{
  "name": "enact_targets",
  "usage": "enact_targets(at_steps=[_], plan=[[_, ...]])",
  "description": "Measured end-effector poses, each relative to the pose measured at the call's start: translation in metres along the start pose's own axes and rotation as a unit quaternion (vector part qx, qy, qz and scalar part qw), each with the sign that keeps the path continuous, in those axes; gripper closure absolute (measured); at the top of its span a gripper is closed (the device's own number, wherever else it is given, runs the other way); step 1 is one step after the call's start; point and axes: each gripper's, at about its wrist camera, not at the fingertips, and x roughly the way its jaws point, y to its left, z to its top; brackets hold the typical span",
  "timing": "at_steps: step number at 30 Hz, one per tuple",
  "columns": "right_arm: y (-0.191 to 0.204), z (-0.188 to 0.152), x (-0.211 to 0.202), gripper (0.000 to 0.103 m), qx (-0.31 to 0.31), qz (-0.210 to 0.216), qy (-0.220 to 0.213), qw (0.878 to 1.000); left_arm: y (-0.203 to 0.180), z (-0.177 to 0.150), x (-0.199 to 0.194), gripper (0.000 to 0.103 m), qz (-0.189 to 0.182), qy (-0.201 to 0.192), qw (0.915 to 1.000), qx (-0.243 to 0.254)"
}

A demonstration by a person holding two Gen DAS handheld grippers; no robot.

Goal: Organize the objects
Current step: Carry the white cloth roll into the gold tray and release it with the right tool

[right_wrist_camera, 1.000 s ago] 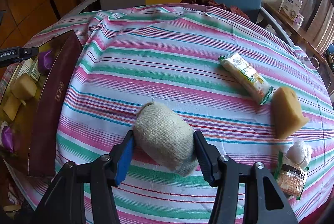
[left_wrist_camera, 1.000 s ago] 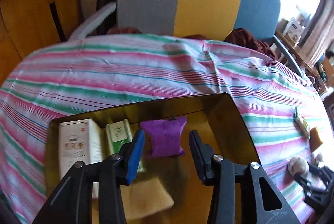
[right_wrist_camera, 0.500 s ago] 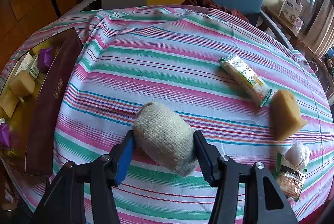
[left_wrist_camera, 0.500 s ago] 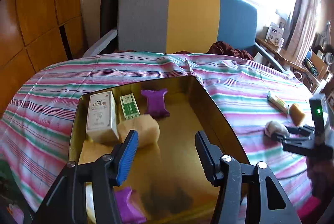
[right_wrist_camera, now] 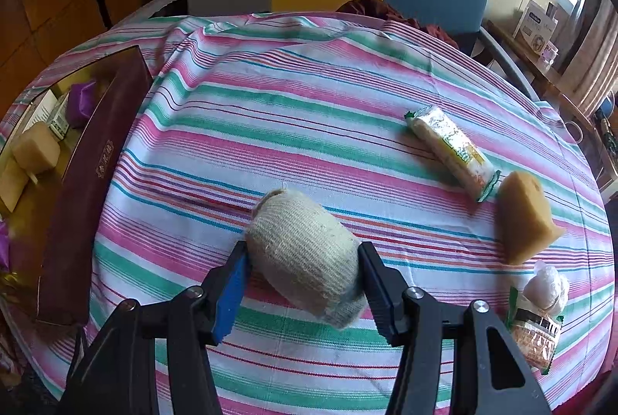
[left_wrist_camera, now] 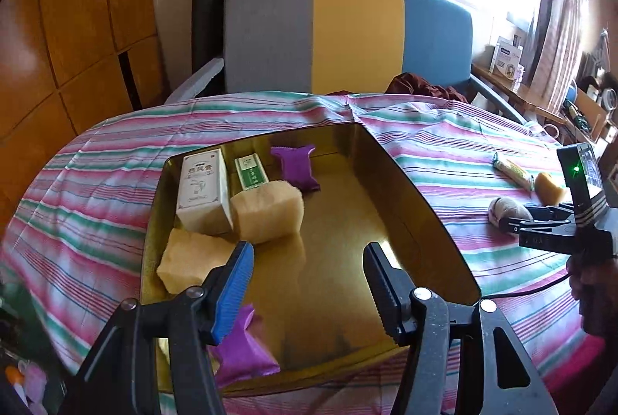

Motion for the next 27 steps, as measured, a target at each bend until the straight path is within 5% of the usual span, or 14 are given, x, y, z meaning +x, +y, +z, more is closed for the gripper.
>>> enact_targets(at_steps=[6, 13, 19, 27], plan=[[0.000, 0.000, -0.003, 0.047, 0.011, -0.002, 0.003, 1.000, 0.015, -0.008, -0.005, 0.042, 0.011, 0.003, 0.9999, -0.009], [0.018, 0.012, -0.038, 0.047, 0.033, 0.060, -0.022, 0.997, 0.038, -0.017, -0.006, 0.042, 0.019, 0.014, 0.9993, -0.030], [0.092, 0.037, -0.072, 0.047, -0.061, 0.112, -0.056, 0.990, 0.064, -0.022, -0.009, 0.042, 0.027, 0.016, 0.9976, -0.062], [0.190, 0.074, -0.053, 0.047, -0.176, 0.107, -0.062, 0.977, 0.091, -0.031, -0.011, 0.042, 0.033, 0.025, 0.9948, -0.093]])
